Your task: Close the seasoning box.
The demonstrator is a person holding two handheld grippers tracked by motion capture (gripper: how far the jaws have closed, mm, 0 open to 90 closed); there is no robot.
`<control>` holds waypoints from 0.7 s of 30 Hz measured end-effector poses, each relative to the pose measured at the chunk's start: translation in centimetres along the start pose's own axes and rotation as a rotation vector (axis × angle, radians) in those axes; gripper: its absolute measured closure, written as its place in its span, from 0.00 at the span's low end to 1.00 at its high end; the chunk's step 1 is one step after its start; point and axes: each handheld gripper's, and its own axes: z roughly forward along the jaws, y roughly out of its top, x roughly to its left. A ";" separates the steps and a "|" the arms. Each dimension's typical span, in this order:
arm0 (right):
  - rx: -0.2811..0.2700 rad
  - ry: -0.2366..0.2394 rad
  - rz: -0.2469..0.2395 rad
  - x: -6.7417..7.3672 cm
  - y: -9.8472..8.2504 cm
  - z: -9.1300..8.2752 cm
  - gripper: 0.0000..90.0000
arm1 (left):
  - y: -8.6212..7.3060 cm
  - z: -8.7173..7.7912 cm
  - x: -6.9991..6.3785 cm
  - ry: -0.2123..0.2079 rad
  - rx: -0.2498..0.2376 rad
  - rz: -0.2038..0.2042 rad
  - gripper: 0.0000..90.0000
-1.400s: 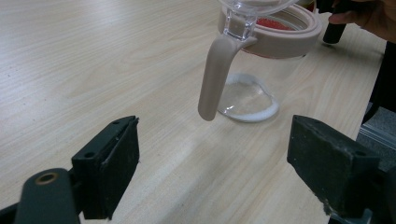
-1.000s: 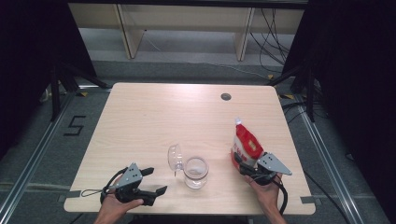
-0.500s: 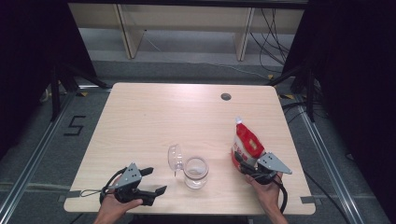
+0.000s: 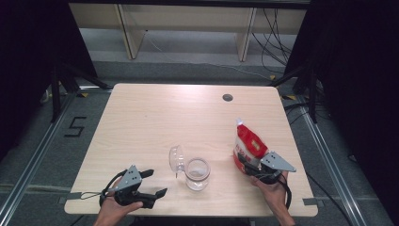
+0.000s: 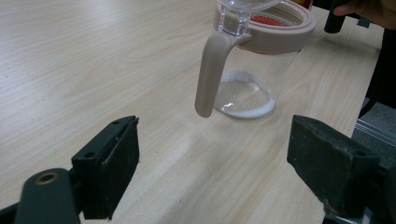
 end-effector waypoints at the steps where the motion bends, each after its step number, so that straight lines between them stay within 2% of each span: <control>1: 0.000 0.000 0.000 0.0 0.0 0.0 0.53 | 0.0 0.0 0.0 0.000 0.000 0.000 0.18; 2: 0.006 -0.014 -0.016 0.0 0.1 -0.1 0.53 | 0.0 0.0 0.0 0.003 0.002 0.002 0.18; 3: 0.015 -0.001 0.007 0.3 0.1 -0.2 0.53 | 0.0 0.0 -0.1 0.006 0.007 -0.007 0.18; 4: 0.014 -0.004 -0.052 0.1 0.3 -0.3 0.53 | -0.1 0.2 -0.1 0.000 0.004 -0.012 0.18; 5: 0.014 -0.004 -0.052 0.1 0.3 -0.3 0.53 | -0.1 0.2 -0.1 0.000 0.004 -0.012 0.18; 6: 0.026 -0.004 -0.071 0.2 0.4 -0.4 0.54 | -0.1 0.2 -0.1 0.001 0.012 -0.005 0.18; 7: 0.048 0.011 -0.065 0.4 0.5 -0.5 0.54 | -0.2 0.3 -0.2 0.003 0.012 -0.019 0.18; 8: 0.055 0.007 -0.059 0.5 0.5 -0.7 0.54 | -0.2 0.3 -0.1 0.000 0.013 -0.006 0.18; 9: 0.053 -0.005 -0.091 0.4 0.6 -0.7 0.54 | -0.1 0.3 0.0 -0.001 0.015 0.010 0.18; 10: 0.055 -0.015 -0.145 0.5 0.8 -0.8 0.54 | -0.1 0.3 0.0 0.000 0.012 0.003 0.18; 11: 0.055 -0.015 -0.145 0.5 0.8 -0.8 0.54 | -0.1 0.3 0.0 0.000 0.012 0.003 0.18; 12: 0.052 -0.020 -0.146 0.5 0.9 -0.8 0.54 | -0.2 0.3 -0.1 0.004 0.013 -0.019 0.18; 13: 0.055 -0.018 -0.161 0.6 1.0 -0.9 0.54 | -0.2 0.3 -0.1 0.004 0.011 -0.019 0.18; 14: 0.048 -0.020 -0.194 0.4 1.1 -0.9 0.54 | -0.2 0.3 0.1 0.002 0.012 0.003 0.18; 15: 0.054 -0.021 -0.201 0.7 1.2 -1.0 0.54 | -0.2 0.3 0.1 0.002 0.012 0.002 0.18; 16: 0.047 -0.031 -0.213 0.8 1.4 -1.2 0.54 | -0.2 0.2 -0.1 0.006 0.014 -0.017 0.18; 18: 0.048 -0.022 -0.227 0.8 1.6 -1.4 0.54 | -0.2 0.3 -0.1 0.003 0.013 -0.018 0.18; 19: 0.050 -0.018 -0.227 0.9 1.7 -1.5 0.54 | -0.2 0.3 0.1 0.001 0.008 0.001 0.18; 21: 0.058 -0.016 -0.264 1.2 1.9 -1.7 0.54 | -0.2 0.3 0.1 0.004 0.010 -0.004 0.18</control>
